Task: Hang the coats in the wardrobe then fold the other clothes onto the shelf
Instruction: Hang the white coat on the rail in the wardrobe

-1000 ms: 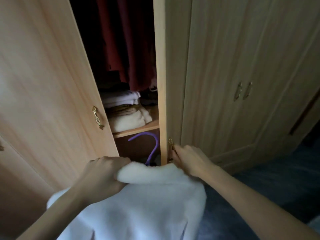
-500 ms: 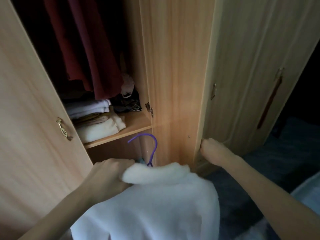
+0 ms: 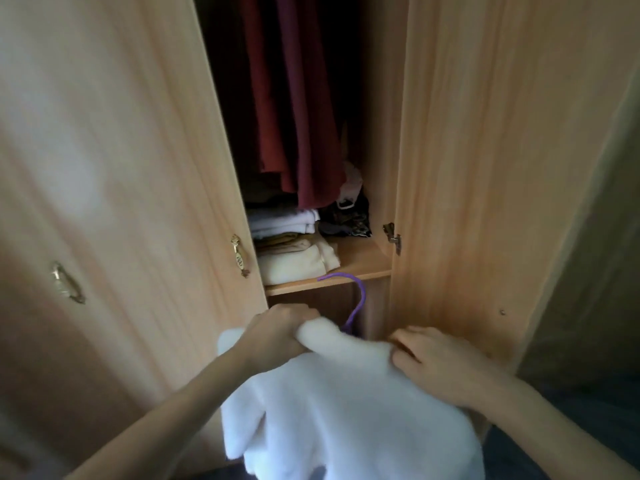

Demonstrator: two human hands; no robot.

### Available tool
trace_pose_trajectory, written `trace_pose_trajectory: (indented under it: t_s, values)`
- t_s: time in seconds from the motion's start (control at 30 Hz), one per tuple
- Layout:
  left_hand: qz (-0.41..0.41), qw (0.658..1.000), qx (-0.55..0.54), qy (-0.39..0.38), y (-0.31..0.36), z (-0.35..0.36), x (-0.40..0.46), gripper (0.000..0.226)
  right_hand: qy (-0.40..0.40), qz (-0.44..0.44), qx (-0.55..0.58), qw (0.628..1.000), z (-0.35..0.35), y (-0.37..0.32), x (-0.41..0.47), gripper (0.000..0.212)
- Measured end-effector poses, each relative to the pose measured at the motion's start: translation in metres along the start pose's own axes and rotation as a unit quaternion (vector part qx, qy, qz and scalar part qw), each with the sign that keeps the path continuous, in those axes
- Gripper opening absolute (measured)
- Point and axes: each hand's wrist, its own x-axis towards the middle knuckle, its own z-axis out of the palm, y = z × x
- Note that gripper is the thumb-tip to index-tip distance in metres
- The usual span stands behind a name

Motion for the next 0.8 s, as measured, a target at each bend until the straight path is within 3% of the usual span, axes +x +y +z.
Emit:
trace_pose_trajectory:
  t_s: [0.1, 0.2, 0.3, 0.4, 0.53, 0.67, 0.73, 0.8]
  values:
    - [-0.033, 0.996, -0.069, 0.048, -0.038, -0.007, -0.013, 0.034, 0.041, 0.012, -0.028, 0.999, 0.012, -0.028, 0.022, 0.049]
    - [-0.059, 0.987, -0.104, 0.103, -0.062, -0.016, -0.026, 0.033, -0.004, -0.016, 0.008, 1.000, 0.019, -0.055, 0.042, 0.039]
    - [-0.077, 0.985, -0.086, 0.130, -0.080, -0.025, -0.028, 0.030, 0.058, -0.018, 0.079, 0.995, 0.025, -0.080, 0.062, 0.054]
    - [-0.104, 0.978, -0.085, 0.159, -0.099, -0.029, -0.023, 0.029, 0.068, 0.009, 0.071, 0.995, 0.031, -0.107, 0.082, 0.069]
    - [-0.163, 0.960, -0.118, 0.193, -0.114, -0.034, -0.010, 0.034, 0.200, 0.092, -0.015, 0.975, 0.038, -0.121, 0.112, 0.084]
    - [-0.172, 0.956, -0.132, 0.198, -0.130, -0.030, 0.000, 0.039, 0.117, 0.070, 0.126, 0.983, 0.027, -0.120, 0.138, 0.092]
    - [-0.191, 0.951, -0.154, 0.190, -0.143, -0.026, 0.005, 0.041, 0.102, 0.029, 0.104, 0.989, 0.028, -0.120, 0.144, 0.098]
    - [-0.203, 0.946, -0.177, 0.179, -0.158, -0.021, 0.012, 0.043, 0.095, 0.014, 0.053, 0.994, 0.033, -0.123, 0.147, 0.076]
